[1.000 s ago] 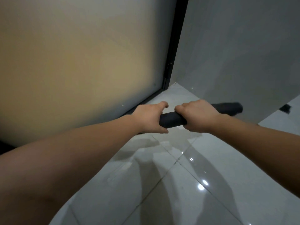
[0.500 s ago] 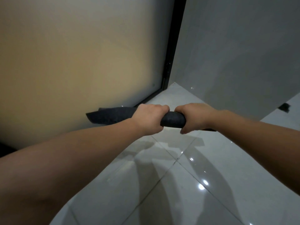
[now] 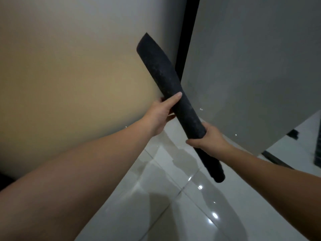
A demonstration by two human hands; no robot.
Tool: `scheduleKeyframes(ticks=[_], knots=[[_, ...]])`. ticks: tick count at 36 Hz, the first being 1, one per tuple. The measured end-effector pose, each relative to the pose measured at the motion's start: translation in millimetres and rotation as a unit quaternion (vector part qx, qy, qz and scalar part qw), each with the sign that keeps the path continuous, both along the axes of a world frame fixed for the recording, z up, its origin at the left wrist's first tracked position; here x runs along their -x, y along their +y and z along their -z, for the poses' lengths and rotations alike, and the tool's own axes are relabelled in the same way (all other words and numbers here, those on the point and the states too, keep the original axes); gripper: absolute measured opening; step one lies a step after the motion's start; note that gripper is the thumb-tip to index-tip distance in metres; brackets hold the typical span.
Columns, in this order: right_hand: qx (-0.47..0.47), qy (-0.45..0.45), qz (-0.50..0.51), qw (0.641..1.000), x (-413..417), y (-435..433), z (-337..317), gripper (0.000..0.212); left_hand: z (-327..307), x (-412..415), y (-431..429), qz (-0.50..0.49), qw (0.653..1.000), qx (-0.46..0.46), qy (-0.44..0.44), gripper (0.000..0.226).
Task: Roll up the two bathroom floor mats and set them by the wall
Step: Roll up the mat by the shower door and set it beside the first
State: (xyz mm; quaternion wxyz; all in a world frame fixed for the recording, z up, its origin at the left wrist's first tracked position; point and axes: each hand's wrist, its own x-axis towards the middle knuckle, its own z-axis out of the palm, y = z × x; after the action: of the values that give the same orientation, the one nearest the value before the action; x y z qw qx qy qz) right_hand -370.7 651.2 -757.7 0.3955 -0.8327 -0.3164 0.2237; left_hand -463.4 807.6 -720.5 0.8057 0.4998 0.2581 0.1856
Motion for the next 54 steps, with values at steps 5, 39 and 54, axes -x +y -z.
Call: scheduleKeyframes(ticks=[5, 39, 54], knots=[[0.012, 0.046, -0.057, 0.997, 23, 11, 19, 0.059, -6, -7, -3, -0.086, 0.995, 0.016, -0.046, 0.057], [-0.291, 0.137, -0.029, 0.946, 31, 70, -39, 0.064, 83, 8, -10, -0.060, 0.960, -0.262, 0.082, 0.082], [-0.342, 0.253, -0.038, 0.904, 13, 75, -52, 0.027, 70, 23, -9, -0.020, 0.939, -0.323, 0.114, 0.074]])
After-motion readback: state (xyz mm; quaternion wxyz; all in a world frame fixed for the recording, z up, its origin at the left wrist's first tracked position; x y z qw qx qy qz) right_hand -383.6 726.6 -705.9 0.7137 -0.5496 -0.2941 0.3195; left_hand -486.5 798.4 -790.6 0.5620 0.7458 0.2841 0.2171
